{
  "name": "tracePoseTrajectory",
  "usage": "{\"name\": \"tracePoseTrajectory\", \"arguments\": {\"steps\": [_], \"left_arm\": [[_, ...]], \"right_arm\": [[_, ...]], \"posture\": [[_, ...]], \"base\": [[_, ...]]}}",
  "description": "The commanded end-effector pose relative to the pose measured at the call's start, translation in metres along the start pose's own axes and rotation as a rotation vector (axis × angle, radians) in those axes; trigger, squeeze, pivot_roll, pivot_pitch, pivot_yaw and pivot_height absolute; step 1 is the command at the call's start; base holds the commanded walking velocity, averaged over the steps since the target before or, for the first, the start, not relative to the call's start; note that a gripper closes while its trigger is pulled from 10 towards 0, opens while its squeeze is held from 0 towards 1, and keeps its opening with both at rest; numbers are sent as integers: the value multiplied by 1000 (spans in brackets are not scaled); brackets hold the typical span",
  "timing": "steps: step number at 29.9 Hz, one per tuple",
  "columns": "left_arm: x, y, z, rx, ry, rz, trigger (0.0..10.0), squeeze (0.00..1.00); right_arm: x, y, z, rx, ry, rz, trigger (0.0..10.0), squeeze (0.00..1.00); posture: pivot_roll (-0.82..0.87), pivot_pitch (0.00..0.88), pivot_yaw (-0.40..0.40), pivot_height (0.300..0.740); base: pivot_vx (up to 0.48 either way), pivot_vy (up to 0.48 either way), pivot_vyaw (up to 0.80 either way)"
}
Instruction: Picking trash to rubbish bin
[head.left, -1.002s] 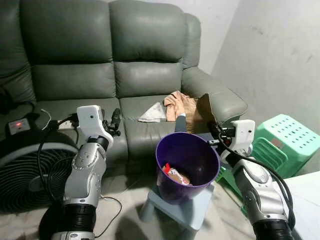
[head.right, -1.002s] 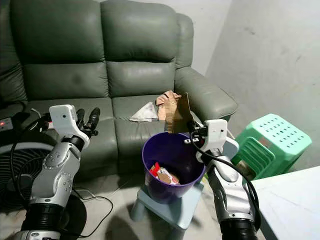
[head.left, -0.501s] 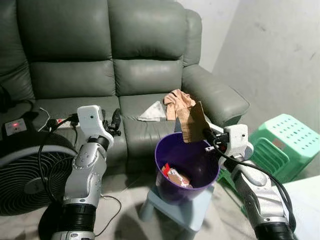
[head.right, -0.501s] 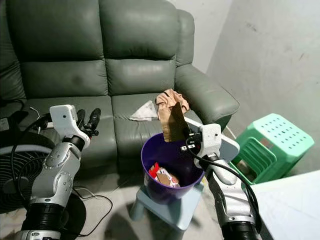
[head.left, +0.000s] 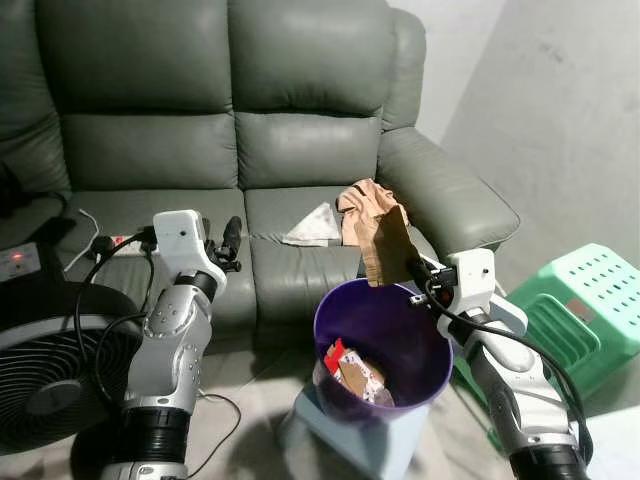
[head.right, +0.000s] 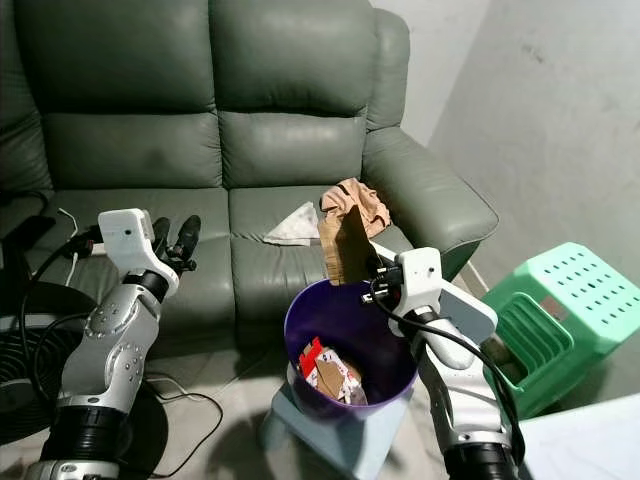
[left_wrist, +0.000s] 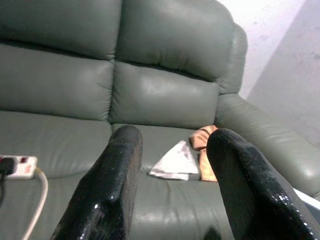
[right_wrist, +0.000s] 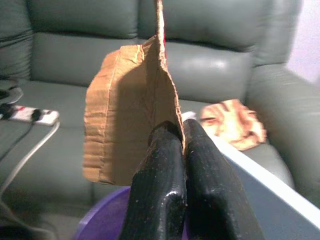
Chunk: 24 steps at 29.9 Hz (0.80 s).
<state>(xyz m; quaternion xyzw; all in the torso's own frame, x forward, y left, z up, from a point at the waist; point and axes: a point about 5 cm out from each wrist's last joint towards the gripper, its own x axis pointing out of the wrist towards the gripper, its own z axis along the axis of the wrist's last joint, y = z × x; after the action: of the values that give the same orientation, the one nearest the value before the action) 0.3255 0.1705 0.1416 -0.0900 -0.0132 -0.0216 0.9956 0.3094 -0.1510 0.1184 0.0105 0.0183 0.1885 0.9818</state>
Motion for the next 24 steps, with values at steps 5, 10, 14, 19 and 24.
{"name": "tracePoseTrajectory", "arguments": {"steps": [5, 10, 14, 19, 24], "left_arm": [[1, -23, 6, 3, -32, -83, 10000, 0], [-2, -24, 4, 19, -26, -103, 10000, 0], [-4, -25, 3, 18, -28, -110, 10000, 0], [-5, -27, 3, 19, -30, -112, 10000, 0], [-6, -28, 2, 26, -27, -118, 10000, 0]], "right_arm": [[-9, -16, -3, -30, 29, -46, 10000, 0], [-10, -19, -4, -29, 44, -49, 10000, 0], [-11, -21, -4, -31, 46, -50, 10000, 0], [-12, -21, -4, -25, 50, -49, 10000, 0], [-13, -22, -6, -24, 61, -57, 10000, 0]], "posture": [[50, 0, -140, 740], [49, 0, -142, 740], [50, 0, -145, 740], [48, 0, -147, 740], [47, 0, -150, 740]], "base": [[0, 0, 0], [0, 0, 0], [0, 0, 0], [0, 0, 0], [0, 0, 0]]}}
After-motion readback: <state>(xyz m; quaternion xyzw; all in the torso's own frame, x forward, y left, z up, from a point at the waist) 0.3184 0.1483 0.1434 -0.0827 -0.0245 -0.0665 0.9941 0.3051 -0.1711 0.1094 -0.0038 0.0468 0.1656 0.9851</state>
